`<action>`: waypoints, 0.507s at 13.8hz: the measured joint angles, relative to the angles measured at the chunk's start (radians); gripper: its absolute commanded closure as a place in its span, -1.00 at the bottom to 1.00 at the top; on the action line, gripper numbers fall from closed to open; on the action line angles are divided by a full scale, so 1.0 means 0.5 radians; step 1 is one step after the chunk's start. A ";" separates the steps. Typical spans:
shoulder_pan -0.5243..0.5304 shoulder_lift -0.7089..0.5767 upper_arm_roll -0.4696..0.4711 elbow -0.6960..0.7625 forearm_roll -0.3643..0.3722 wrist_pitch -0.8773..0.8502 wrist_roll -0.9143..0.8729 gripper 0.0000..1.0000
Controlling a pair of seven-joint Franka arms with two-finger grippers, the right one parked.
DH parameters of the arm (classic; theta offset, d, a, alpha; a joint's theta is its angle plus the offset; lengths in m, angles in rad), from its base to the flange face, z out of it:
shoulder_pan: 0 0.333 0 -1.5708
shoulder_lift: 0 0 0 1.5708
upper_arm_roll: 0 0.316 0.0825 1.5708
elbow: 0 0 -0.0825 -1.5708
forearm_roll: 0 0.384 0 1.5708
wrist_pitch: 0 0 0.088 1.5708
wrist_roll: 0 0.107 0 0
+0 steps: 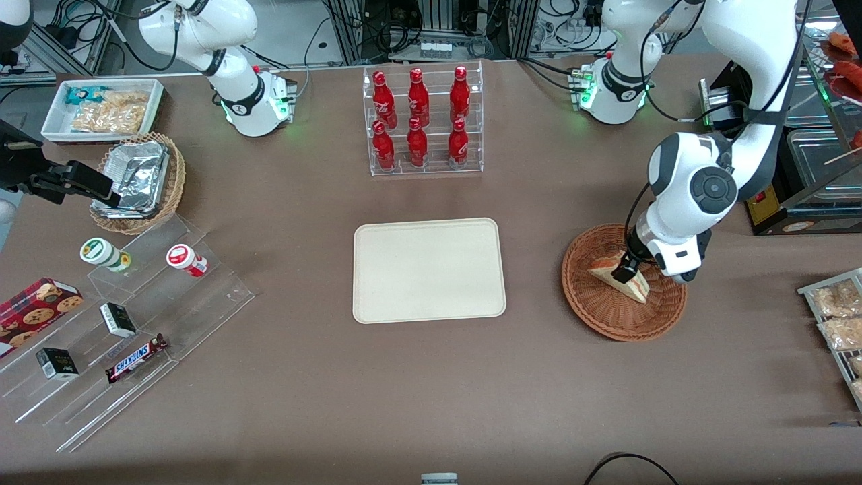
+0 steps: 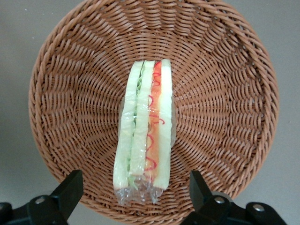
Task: Place sandwich from basket to tray
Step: 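Lower the left gripper and close it on the sandwich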
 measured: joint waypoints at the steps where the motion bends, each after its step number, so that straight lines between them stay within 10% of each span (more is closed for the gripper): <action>1: 0.000 0.019 0.000 0.000 0.000 0.001 0.000 -1.00; 7: 0.001 0.126 0.006 0.000 0.000 0.064 0.000 -0.98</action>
